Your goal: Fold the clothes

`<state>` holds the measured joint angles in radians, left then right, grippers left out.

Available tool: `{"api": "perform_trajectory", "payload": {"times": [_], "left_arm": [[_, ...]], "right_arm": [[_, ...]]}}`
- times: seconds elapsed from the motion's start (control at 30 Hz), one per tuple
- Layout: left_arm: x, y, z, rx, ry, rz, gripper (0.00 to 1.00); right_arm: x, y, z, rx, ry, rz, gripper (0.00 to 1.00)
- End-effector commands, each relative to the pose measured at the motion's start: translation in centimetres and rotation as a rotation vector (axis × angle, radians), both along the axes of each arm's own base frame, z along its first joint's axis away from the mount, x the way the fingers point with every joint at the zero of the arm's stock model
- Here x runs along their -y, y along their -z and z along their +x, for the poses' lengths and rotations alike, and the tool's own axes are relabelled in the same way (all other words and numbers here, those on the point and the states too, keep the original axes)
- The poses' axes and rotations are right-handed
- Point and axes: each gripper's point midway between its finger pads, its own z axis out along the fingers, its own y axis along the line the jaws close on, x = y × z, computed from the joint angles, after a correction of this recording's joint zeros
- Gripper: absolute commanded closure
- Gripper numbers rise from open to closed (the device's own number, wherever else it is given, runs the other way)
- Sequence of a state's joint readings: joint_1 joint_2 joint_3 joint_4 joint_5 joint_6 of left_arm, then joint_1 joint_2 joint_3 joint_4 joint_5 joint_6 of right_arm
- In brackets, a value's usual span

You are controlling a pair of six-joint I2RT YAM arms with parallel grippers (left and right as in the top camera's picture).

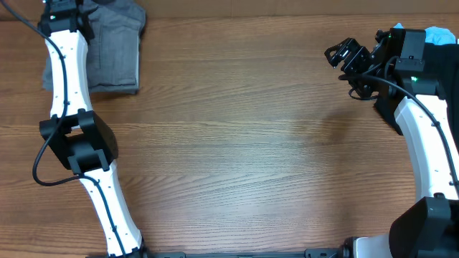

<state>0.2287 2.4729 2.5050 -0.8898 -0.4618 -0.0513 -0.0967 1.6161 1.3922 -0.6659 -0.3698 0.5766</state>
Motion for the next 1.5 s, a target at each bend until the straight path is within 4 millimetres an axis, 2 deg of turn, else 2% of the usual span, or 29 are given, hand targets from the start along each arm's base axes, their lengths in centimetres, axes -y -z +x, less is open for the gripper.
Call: {"api": "perform_trajectory", "payload": {"times": [0.0,0.17,0.2,0.37,0.47,0.5,0.53,0.57,0.63,0.7,0.77,0.87,0.9,0.93,0.97,1.0,1.07,1.13,1.23,1.27,1.3,1.43,1.47], "left_arm": [[-2.0,-1.1,0.1,0.061,-0.043,-0.008,0.9],[-3.0,-1.3,0.4,0.096,-0.056,0.0,0.9],[-3.1,-1.2,0.6,0.105,-0.053,-0.002,0.88],[-2.4,0.8,1.7,0.126,-0.017,-0.045,0.82],[-2.4,2.1,1.6,0.125,-0.036,-0.065,0.82],[-2.4,2.7,1.5,0.124,-0.048,-0.077,0.78],[-2.3,3.2,1.4,0.121,-0.053,-0.082,0.69],[-2.3,3.9,1.3,0.109,-0.054,-0.085,0.27],[-2.4,4.0,1.2,0.1,-0.052,-0.074,0.19],[-2.9,3.6,0.9,0.085,-0.058,-0.036,0.06],[-3.5,2.1,0.4,0.075,-0.086,0.029,0.02],[-2.7,-0.2,0.8,0.11,-0.068,0.051,0.0],[-2.3,-0.8,1.1,0.129,-0.06,0.051,0.05],[-1.7,-1.7,1.7,0.165,-0.049,0.057,0.32],[-1.3,-2.3,2.4,0.2,-0.04,0.064,0.68],[-1.1,-2.5,2.7,0.213,-0.036,0.065,0.94],[-0.5,-2.8,3.2,0.24,-0.027,0.055,0.96],[1.7,-2.3,4.9,0.283,0.084,-0.051,0.96],[2.2,-0.6,5.7,0.277,0.126,-0.1,0.96],[1.9,0.4,5.6,0.26,0.12,-0.104,0.96],[1.3,2.2,5.4,0.226,0.111,-0.11,0.96],[-0.6,7.5,4.1,0.121,0.066,-0.135,0.96],[-0.8,8.3,3.9,0.108,0.057,-0.143,0.96]], "right_arm": [[0.0,-0.2,0.1,0.006,0.0,0.006,0.0],[0.0,-0.2,0.1,0.007,0.0,0.006,0.0],[0.0,-0.2,0.1,0.006,0.0,0.006,0.0],[0.0,-0.2,0.1,0.006,0.0,0.006,0.0],[0.0,-0.2,0.1,0.007,0.0,0.006,0.0],[0.0,-0.2,0.1,0.006,0.0,0.006,0.0],[0.0,-0.2,0.1,0.007,0.0,0.006,0.0],[0.0,-0.2,0.1,0.007,0.0,0.006,0.0],[0.0,-0.2,0.1,0.007,0.0,0.006,0.0],[0.0,-0.2,0.1,0.006,0.0,0.006,0.0],[0.0,-0.2,0.1,0.006,0.0,0.006,0.0],[0.0,-0.2,0.1,0.006,0.0,0.006,0.0],[0.0,-0.2,0.1,0.006,0.0,0.006,0.0],[0.0,-0.2,0.1,0.007,0.0,0.006,0.0],[0.0,-0.2,0.1,0.006,0.0,0.006,0.0],[0.0,-0.2,0.1,0.007,0.0,0.006,0.0],[0.0,-0.2,0.1,0.006,0.0,0.006,0.0],[0.0,-0.2,0.1,0.007,0.0,0.006,0.0],[0.0,-0.2,0.1,0.006,0.0,0.006,0.0],[0.0,-0.2,0.1,0.007,0.0,0.006,0.0],[0.0,-0.2,0.1,0.007,0.0,0.006,0.0],[0.0,-0.2,0.1,0.007,0.0,0.006,0.0],[0.0,-0.2,0.1,0.007,0.0,0.006,0.0]]}}
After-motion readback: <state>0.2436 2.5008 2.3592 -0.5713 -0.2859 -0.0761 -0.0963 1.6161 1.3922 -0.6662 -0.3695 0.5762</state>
